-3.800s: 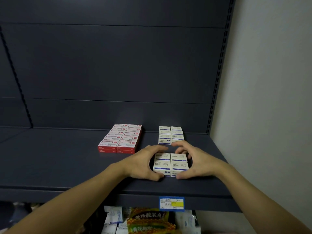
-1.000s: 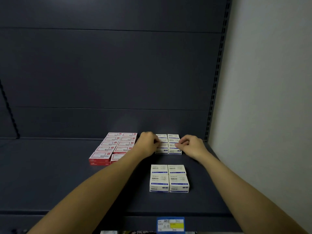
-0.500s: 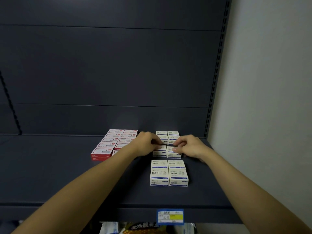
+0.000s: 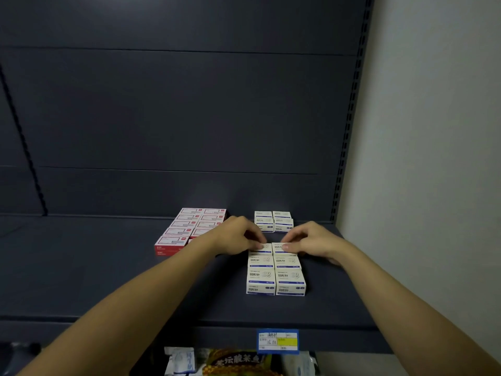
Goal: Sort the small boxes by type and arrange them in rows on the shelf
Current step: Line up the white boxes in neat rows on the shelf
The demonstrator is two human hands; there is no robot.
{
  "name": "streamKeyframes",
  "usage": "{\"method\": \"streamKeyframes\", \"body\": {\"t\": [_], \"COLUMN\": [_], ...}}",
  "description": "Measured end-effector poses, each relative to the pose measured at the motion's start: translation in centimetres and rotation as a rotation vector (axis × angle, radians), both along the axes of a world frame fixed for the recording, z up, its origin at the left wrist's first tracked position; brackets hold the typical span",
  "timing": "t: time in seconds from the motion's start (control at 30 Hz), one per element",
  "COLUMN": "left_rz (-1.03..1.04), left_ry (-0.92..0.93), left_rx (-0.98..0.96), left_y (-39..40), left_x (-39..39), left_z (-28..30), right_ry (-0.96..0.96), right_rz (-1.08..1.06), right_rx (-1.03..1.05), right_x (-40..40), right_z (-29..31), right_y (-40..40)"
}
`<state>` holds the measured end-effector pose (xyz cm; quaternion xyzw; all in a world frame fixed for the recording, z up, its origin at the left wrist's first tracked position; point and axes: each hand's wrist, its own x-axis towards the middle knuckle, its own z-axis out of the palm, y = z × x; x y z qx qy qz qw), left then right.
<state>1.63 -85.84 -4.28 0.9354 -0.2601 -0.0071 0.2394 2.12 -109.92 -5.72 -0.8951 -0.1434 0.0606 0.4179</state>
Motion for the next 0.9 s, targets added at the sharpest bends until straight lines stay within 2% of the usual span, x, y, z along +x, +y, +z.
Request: {"method": "streamKeyframes", "body": {"t": [0.23,0.77,0.9], "left_rz": [-0.004,0.012,0.060], "left_ry": [0.032,-0.017,-0.047], "left_rx": [-0.020,-0.012,-0.030], "left_y": [0.30,0.36,0.46], "left_x": [-0.11,-0.51,-0.03], "left_z": [-0.21,0.03,0.22], "right_ry": [0.023,0.021,-0.052], "right_rz": [0.005,0.030,-0.095], "right_rx": [0.026,0.010,0.111], "right_x": [-0.27,-0.54,0.06], "right_z": [-0.09,0.09,-0.71], "right_y": [-0.11,-0.17,-0.16]}}
